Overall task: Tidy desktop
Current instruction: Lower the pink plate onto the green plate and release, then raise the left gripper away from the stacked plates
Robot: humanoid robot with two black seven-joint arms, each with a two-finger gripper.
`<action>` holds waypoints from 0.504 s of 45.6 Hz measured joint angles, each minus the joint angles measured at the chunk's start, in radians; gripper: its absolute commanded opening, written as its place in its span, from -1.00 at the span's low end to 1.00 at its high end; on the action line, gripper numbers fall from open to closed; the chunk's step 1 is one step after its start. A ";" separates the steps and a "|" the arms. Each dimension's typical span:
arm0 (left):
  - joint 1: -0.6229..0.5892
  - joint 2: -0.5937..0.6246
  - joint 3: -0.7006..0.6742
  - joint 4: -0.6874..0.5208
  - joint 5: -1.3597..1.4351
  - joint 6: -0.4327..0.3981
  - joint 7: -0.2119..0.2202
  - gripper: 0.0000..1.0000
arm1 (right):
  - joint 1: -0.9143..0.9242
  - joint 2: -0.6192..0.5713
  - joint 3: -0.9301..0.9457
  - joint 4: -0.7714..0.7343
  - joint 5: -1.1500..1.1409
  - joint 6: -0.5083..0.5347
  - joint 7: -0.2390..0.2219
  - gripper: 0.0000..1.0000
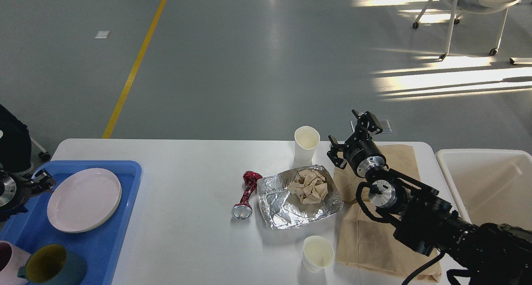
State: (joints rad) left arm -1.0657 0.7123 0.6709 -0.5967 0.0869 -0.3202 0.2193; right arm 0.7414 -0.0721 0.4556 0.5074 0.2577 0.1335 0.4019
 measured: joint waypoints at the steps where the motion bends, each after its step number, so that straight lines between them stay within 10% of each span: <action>1: -0.001 0.001 -0.004 0.000 0.000 0.001 0.000 0.73 | 0.000 0.000 0.000 0.000 0.000 0.000 0.000 1.00; 23: -0.038 0.055 -0.098 0.047 -0.010 0.041 -0.002 0.91 | 0.001 0.000 0.000 0.000 0.000 0.000 0.000 1.00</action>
State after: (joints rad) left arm -1.1033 0.7676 0.5731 -0.5501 0.0766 -0.2795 0.2168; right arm 0.7420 -0.0721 0.4556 0.5071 0.2577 0.1335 0.4019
